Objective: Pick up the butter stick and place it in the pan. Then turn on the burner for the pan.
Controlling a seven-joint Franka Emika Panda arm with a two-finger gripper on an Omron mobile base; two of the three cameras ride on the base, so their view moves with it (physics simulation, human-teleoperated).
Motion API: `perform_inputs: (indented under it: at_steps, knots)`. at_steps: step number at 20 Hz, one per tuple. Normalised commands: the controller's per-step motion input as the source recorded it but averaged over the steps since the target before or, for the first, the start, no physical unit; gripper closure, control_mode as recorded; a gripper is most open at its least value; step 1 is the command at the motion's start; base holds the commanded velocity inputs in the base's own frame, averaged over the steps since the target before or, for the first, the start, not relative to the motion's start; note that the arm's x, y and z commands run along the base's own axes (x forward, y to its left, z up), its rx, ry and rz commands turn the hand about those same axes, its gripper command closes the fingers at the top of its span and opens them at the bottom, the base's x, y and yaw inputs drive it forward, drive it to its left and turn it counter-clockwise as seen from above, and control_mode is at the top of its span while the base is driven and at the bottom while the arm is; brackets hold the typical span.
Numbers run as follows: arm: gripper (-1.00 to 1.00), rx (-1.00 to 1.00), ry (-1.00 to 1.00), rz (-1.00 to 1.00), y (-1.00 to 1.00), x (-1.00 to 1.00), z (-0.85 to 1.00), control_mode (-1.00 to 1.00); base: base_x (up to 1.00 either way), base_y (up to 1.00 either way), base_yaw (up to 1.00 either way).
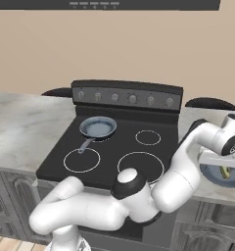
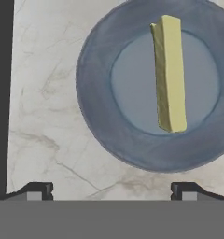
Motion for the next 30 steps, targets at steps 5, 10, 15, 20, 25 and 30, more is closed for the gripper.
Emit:
perform_inputs:
  at_steps: [5, 10, 15, 20, 25, 30]
  knots:
    - [-1.00, 0.00, 0.00, 0.00, -0.20, 0.14, -0.12, -1.00, 0.00, 0.00, 0.00]
    - [-1.00, 0.00, 0.00, 0.00, -0.14, 0.15, -0.09, -1.00, 0.00, 0.00, 0.00]
    - [-1.00, 0.00, 0.00, 0.00, -0.09, 0.15, -0.10, -1.00, 0.00, 0.00, 0.00]
    - [-1.00, 0.00, 0.00, 0.00, -0.08, 0.17, -0.11, -1.00, 0.00, 0.00, 0.00]
    - [-1.00, 0.00, 0.00, 0.00, -0.11, 0.19, -0.10, -1.00, 0.00, 0.00, 0.00]
    - [-1.00, 0.00, 0.00, 0.00, -0.16, 0.15, -0.10, -1.00, 0.00, 0.00, 0.00]
